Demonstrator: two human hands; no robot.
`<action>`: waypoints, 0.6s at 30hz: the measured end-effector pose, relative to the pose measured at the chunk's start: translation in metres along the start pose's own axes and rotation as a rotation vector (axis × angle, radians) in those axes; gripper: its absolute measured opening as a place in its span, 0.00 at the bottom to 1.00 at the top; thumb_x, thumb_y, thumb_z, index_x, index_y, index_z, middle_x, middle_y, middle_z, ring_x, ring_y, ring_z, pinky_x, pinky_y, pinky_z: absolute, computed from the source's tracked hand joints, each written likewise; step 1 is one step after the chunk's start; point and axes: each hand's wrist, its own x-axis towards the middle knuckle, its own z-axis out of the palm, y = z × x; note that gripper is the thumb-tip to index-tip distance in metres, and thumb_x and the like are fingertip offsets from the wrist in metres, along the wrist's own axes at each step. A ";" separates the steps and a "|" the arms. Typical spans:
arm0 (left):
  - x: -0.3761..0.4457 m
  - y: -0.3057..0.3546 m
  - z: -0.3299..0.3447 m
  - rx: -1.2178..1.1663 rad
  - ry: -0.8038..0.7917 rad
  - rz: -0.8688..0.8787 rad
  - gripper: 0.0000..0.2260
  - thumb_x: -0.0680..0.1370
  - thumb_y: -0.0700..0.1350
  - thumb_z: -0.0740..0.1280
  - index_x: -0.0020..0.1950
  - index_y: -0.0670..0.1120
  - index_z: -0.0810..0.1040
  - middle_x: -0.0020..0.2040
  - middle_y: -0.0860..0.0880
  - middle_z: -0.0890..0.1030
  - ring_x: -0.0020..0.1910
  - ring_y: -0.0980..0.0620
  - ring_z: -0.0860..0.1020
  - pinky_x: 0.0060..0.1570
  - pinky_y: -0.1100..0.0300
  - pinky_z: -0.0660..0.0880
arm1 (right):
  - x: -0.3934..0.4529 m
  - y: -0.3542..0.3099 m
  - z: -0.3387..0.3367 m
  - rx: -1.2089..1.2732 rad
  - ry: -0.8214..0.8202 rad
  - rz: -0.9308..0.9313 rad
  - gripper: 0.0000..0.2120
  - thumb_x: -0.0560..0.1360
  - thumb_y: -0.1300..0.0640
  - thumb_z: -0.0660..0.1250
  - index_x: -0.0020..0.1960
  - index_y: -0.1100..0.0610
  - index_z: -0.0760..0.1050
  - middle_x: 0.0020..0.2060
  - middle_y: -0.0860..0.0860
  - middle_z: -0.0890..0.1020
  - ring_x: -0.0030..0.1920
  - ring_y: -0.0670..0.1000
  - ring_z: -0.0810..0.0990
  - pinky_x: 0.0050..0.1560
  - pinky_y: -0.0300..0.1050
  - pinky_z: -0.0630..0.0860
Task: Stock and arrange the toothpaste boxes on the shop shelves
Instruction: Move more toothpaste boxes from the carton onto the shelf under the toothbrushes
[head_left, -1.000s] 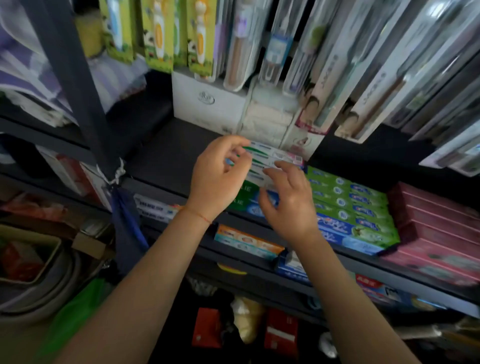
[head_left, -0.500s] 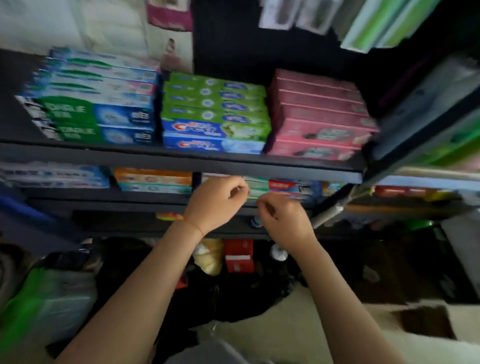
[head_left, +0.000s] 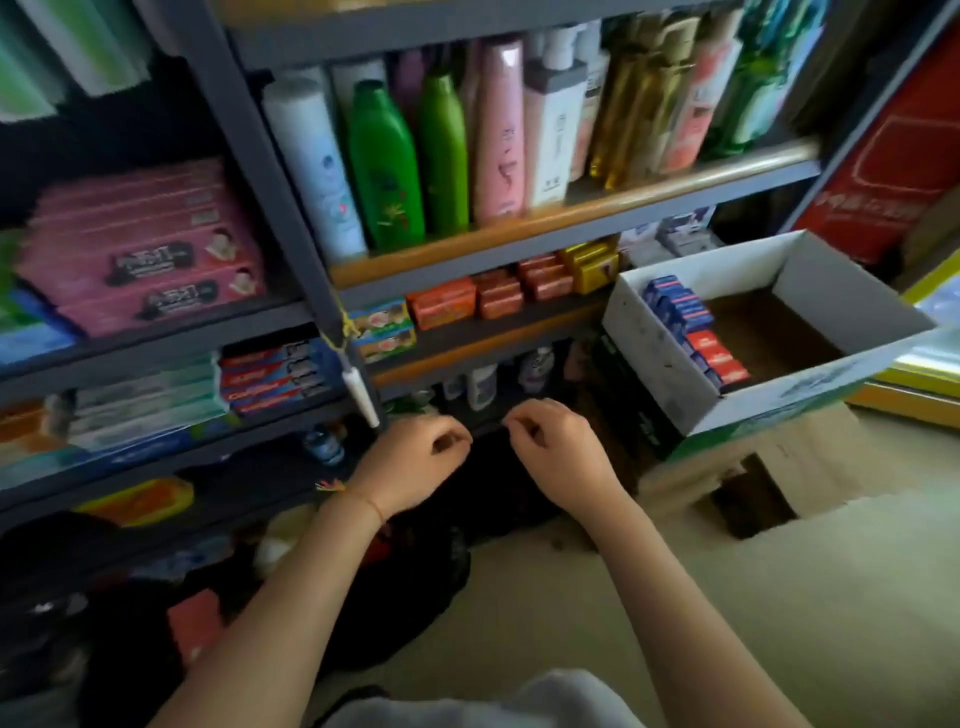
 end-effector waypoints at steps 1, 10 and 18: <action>0.012 0.015 0.010 0.020 -0.013 0.015 0.09 0.82 0.53 0.63 0.56 0.55 0.81 0.54 0.57 0.81 0.51 0.58 0.79 0.52 0.55 0.78 | -0.001 0.014 -0.014 0.001 0.015 0.018 0.07 0.80 0.57 0.64 0.54 0.55 0.80 0.46 0.49 0.78 0.42 0.49 0.78 0.43 0.45 0.77; 0.124 0.089 0.077 -0.050 0.022 0.082 0.09 0.81 0.50 0.64 0.60 0.56 0.78 0.51 0.56 0.78 0.45 0.60 0.77 0.46 0.59 0.77 | 0.045 0.110 -0.076 -0.030 0.097 0.126 0.10 0.78 0.57 0.65 0.58 0.54 0.79 0.50 0.50 0.78 0.46 0.50 0.78 0.46 0.49 0.76; 0.250 0.122 0.113 -0.157 0.036 0.101 0.12 0.80 0.47 0.66 0.63 0.52 0.76 0.59 0.52 0.73 0.49 0.55 0.78 0.55 0.54 0.76 | 0.120 0.189 -0.138 -0.077 0.268 0.287 0.14 0.76 0.61 0.65 0.61 0.55 0.75 0.53 0.52 0.77 0.51 0.53 0.77 0.48 0.51 0.76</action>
